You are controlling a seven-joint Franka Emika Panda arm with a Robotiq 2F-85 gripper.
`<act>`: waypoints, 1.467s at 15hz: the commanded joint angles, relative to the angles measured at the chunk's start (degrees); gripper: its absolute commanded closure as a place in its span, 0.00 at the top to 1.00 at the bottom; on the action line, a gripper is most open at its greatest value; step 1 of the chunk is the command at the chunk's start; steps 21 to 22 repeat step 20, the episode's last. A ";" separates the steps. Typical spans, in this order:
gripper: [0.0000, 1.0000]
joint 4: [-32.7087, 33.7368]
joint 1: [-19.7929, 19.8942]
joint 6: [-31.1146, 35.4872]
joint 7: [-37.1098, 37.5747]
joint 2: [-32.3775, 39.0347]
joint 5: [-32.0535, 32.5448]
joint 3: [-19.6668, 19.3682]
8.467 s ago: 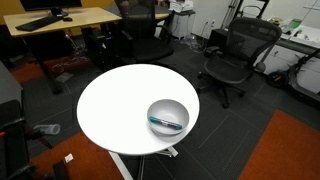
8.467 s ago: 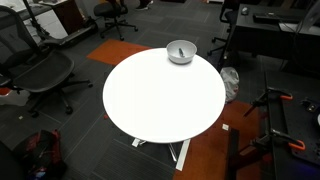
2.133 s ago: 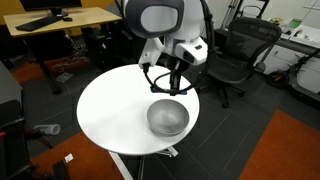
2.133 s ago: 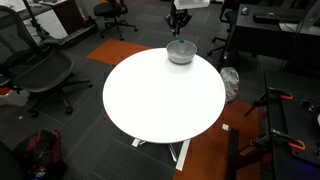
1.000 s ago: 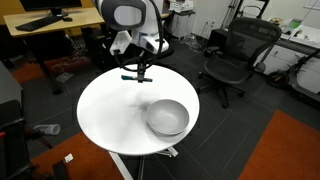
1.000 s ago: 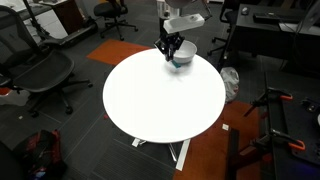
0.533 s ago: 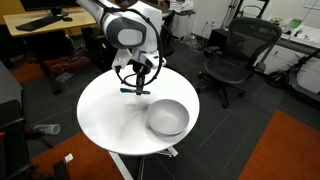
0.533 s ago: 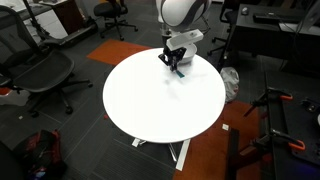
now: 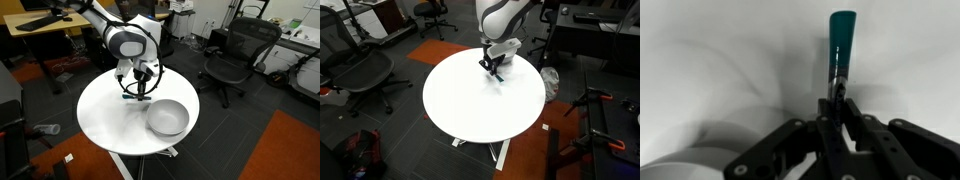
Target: Take the pen out of the bowl and put it on the table
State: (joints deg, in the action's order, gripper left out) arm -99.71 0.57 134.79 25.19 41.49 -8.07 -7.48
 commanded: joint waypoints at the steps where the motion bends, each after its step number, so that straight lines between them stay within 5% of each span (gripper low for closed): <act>1: 0.51 0.47 -0.78 0.51 0.61 0.00 1.20 -0.95; 8: 1.00 -2.78 -0.93 -2.23 -1.19 -6.13 2.82 -1.37; 15: 1.00 -7.55 0.63 -5.15 -9.62 -15.08 2.72 0.49; 16: 1.00 -3.79 0.42 -4.18 -7.66 -10.91 2.41 0.20; 22: 1.00 -5.76 0.51 -4.33 -8.65 -13.25 2.44 0.31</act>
